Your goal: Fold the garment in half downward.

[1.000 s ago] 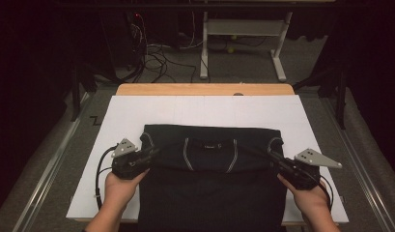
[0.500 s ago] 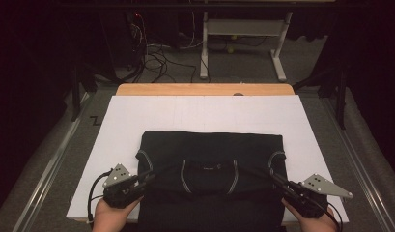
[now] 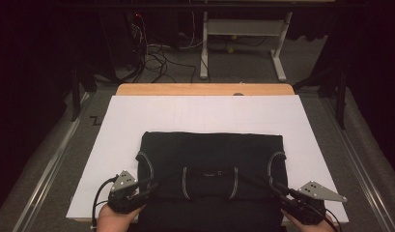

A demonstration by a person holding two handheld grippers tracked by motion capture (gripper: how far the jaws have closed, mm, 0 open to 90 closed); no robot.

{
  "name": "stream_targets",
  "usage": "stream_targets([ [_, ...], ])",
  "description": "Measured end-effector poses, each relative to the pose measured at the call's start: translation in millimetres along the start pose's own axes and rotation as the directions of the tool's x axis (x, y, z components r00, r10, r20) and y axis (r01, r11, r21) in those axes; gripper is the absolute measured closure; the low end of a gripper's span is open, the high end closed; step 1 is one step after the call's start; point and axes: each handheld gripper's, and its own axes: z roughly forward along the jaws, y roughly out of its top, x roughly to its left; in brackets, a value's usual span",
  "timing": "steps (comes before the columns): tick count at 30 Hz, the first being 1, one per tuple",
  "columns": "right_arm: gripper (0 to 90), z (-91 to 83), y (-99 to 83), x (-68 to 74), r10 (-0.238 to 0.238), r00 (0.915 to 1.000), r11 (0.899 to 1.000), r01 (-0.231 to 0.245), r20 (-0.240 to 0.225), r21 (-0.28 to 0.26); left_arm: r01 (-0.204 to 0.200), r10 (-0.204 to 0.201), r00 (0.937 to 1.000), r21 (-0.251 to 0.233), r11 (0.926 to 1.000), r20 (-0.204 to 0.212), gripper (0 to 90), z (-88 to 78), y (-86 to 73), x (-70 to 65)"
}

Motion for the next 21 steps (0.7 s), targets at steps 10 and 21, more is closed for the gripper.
stream_targets([
  [10,52.2,20.3,52.0,24.1,-0.059,0.9979,0.996,0.057,-0.026,-0.063,-0.028,0.031,0.9989,-0.058,0.9979,0.036,44.7,17.3,57.2,-21.1],
  [21,52.8,88.4,75.2,37.4,-0.072,0.9968,0.994,0.074,-0.034,0.076,-0.001,0.000,0.9999,0.104,0.9945,0.012,44.6,85.6,79.6,-23.2],
])
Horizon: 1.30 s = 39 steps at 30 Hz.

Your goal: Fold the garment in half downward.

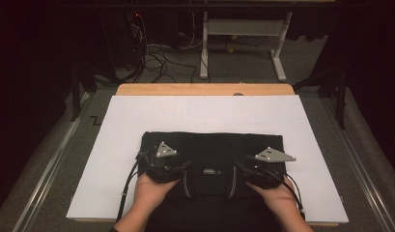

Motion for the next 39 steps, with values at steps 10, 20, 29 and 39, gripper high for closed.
stream_targets([
  [10,58.2,29.3,-11.2,0.6,0.019,0.9996,0.996,-0.017,-0.021,0.091,0.030,-0.032,0.9990,0.063,0.9976,0.031,45.1,14.6,-7.8,6.3],
  [20,67.3,37.5,-14.4,2.9,0.034,0.9969,0.993,-0.026,-0.070,0.119,0.006,-0.013,0.9968,0.087,0.9962,0.079,60.0,20.3,-9.7,3.3],
  [29,82.2,16.3,-19.4,9.1,-0.013,0.9973,1.000,0.013,-0.073,-0.004,-0.020,0.024,0.9970,-0.047,0.9987,0.073,76.5,1.1,-18.4,-1.6],
  [39,82.2,-18.1,-24.3,22.5,-0.046,0.9926,0.993,0.033,-0.112,-0.117,-0.027,0.046,0.9929,-0.168,0.9854,0.110,76.4,-31.5,-37.7,-15.4],
])
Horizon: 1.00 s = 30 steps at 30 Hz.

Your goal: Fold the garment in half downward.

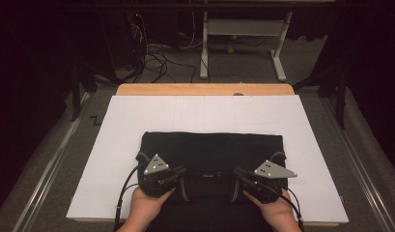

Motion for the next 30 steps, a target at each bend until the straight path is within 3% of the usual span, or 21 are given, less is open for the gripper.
stream_targets([
  [6,81.9,-26.2,-7.0,15.2,-0.014,0.9996,0.999,0.013,-0.026,-0.044,-0.035,0.036,0.9990,-0.026,0.9990,0.026,76.2,-20.4,-9.1,-18.4],
  [9,81.9,-31.4,-10.6,18.9,-0.019,0.9993,0.999,0.018,-0.032,-0.050,-0.043,0.044,0.9987,-0.027,0.9987,0.027,76.2,-25.6,-13.5,-22.9],
  [14,81.6,-42.8,-19.2,30.5,-0.032,0.9979,0.998,0.030,-0.056,-0.049,-0.037,0.038,0.9982,-0.021,0.9991,0.046,76.1,-37.4,-26.7,-31.6],
  [30,80.9,-67.6,-40.7,50.3,-0.035,0.9953,0.999,0.033,-0.090,-0.028,-0.040,0.040,0.9949,-0.003,0.9992,0.093,75.4,-53.2,-49.3,-52.2],
])
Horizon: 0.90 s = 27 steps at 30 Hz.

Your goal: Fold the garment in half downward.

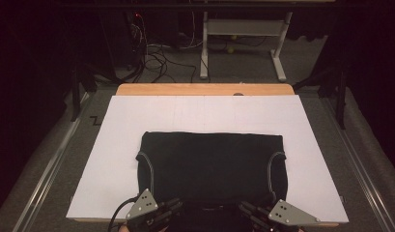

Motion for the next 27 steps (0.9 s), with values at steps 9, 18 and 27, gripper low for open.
stream_targets([
  [9,73.0,-7.9,-6.3,3.9,0.010,1.0000,1.000,-0.010,-0.001,-0.001,-0.012,0.012,0.9998,0.003,0.9999,-0.015,69.1,-1.8,-4.3,-4.9],
  [18,68.2,-10.5,-4.5,0.1,0.015,0.9997,1.000,-0.015,0.020,-0.023,0.007,-0.008,0.9989,-0.023,0.9997,-0.046,59.8,-7.8,-3.0,3.1],
  [27,60.7,-8.9,-2.3,-5.6,0.034,0.9983,0.998,-0.032,0.046,-0.045,0.012,-0.017,0.9950,-0.048,0.9988,-0.098,46.4,-6.2,-2.3,16.5],
])
